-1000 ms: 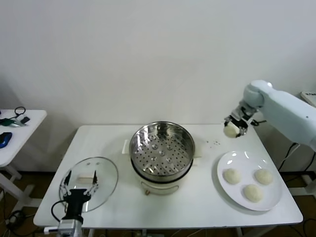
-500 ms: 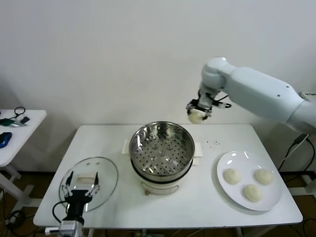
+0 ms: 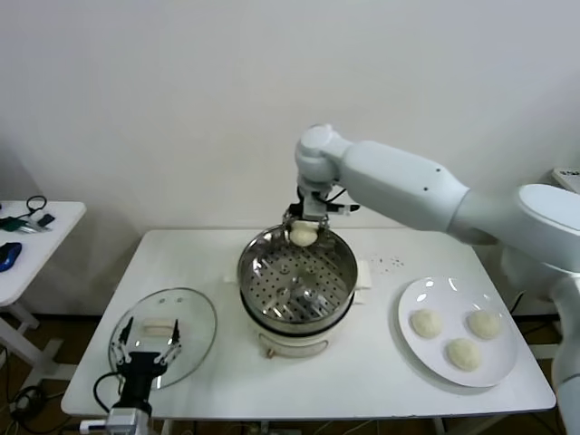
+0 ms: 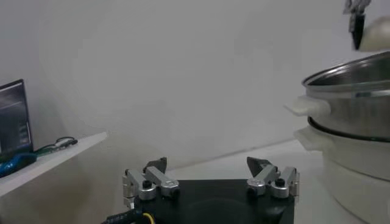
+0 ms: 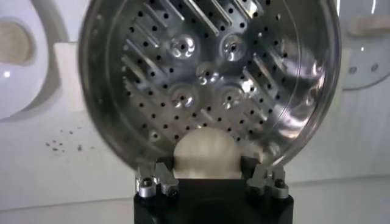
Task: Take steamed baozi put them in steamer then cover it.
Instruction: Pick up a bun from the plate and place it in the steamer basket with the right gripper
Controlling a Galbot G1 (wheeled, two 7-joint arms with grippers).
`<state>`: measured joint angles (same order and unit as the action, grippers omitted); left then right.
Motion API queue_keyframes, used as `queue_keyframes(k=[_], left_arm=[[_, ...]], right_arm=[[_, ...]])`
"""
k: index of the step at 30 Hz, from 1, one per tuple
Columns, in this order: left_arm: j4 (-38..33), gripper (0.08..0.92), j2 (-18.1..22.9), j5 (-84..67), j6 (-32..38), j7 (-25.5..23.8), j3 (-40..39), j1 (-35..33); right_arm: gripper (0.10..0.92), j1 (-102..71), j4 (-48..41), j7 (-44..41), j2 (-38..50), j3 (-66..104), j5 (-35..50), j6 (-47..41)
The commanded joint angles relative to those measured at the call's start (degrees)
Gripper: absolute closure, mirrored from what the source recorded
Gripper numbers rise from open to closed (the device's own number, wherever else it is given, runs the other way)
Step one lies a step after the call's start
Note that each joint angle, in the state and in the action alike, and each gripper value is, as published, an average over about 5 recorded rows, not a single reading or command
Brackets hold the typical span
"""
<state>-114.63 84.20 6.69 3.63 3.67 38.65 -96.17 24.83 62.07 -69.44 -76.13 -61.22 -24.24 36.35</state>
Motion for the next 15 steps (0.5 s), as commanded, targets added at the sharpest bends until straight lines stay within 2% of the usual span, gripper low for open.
queue_keyframes(k=[1, 15], left_arm=[[-0.19, 0.177, -0.17, -0.02, -0.09, -0.03, -0.09, -0.13], [-0.27, 0.177, -0.19, -0.02, 0.24, 0.04, -0.18, -1.32]], right_arm=[[0.318, -5.13, -2.07, 0.26, -3.99, 1.68, -6.96, 1.49], [0.303, -7.81, -5.73, 1.35, -4.68, 2.66, -10.28, 1.64]])
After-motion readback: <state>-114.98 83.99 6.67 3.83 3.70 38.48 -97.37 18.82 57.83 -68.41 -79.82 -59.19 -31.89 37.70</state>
